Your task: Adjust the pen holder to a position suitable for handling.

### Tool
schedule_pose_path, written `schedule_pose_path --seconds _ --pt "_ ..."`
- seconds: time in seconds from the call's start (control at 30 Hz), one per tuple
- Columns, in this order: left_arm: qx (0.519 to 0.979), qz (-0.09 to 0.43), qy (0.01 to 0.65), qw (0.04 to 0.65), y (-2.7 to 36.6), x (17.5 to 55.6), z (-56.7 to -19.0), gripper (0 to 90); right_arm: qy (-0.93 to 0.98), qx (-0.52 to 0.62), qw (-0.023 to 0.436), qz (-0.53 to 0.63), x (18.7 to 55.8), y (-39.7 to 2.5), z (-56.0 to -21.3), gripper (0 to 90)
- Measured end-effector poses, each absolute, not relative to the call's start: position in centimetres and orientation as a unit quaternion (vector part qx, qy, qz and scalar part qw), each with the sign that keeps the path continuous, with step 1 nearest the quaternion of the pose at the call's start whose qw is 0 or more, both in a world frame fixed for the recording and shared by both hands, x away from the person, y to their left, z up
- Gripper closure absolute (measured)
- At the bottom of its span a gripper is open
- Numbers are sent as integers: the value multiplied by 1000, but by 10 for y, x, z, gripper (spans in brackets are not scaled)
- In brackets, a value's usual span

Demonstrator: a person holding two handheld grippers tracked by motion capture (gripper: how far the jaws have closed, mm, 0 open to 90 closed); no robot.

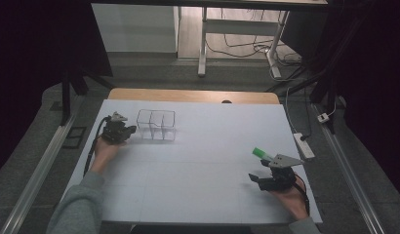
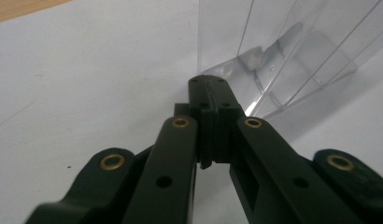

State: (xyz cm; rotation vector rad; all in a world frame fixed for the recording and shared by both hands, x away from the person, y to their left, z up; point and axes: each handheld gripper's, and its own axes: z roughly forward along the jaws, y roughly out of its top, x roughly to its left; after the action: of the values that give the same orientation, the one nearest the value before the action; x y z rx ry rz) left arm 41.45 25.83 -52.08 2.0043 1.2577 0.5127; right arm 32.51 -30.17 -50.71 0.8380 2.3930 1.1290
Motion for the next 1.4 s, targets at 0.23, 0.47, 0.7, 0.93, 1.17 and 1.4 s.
schedule_pose_path --seconds 0.23,0.47,0.7,0.93,1.17,1.4 --pt "779 198 480 353 255 416 -521 889 850 298 179 396 326 -301 -508 244" --pt "776 191 480 361 253 417 -522 888 849 296 181 398 325 -301 -508 244" --pt "774 181 482 368 253 419 -524 889 850 296 179 397 325 -300 -508 244" --pt "784 182 468 365 244 419 -523 888 852 295 177 395 325 -300 -509 246" --pt "788 184 463 361 238 421 -523 888 851 295 178 396 325 -299 -509 247" --pt "789 182 462 362 231 425 -526 888 853 293 174 396 325 -298 -510 248"
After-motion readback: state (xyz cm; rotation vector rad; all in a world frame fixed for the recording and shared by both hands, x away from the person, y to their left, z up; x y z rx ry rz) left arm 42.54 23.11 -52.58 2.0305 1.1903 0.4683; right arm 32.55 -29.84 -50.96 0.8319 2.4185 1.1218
